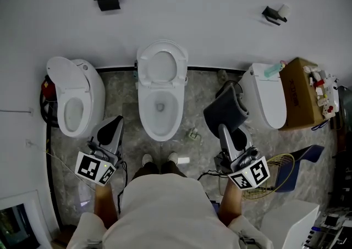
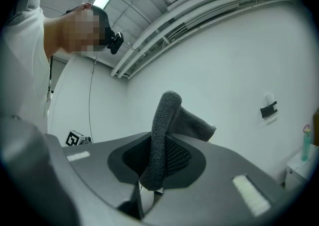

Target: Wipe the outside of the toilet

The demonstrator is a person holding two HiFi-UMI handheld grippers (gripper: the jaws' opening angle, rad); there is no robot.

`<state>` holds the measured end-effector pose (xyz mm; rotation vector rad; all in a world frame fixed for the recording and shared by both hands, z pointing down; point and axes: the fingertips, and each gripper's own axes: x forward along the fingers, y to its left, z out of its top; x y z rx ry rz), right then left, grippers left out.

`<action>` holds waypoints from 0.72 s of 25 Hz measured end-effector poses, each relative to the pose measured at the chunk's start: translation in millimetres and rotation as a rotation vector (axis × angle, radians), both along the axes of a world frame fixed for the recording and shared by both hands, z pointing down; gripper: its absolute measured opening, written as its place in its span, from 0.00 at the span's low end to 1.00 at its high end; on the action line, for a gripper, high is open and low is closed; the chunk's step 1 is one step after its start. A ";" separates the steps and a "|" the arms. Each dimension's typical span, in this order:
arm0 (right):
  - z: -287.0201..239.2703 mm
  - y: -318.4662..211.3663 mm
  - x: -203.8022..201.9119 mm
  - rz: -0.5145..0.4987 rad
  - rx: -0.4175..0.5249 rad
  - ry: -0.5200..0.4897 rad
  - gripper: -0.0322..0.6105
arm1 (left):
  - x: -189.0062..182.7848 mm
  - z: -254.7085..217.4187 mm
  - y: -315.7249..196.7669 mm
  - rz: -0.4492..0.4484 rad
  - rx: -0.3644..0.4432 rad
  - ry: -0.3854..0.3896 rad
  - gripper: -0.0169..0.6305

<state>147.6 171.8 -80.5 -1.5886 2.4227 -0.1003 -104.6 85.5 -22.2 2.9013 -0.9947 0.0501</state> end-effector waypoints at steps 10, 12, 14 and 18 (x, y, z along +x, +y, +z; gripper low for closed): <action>7.4 -4.7 -7.0 -0.021 -0.018 0.053 0.14 | 4.3 6.5 -0.8 0.009 -0.012 -0.009 0.02; 9.7 -7.9 -10.1 -0.030 -0.023 0.055 0.14 | 6.2 7.4 -2.3 0.014 -0.013 -0.006 0.02; 11.5 -11.4 -12.7 -0.040 -0.025 0.052 0.14 | 6.9 7.9 -3.3 0.015 -0.012 -0.005 0.02; 12.7 -13.7 -10.0 -0.049 -0.026 0.047 0.14 | 10.1 9.2 -3.0 0.010 -0.010 -0.009 0.02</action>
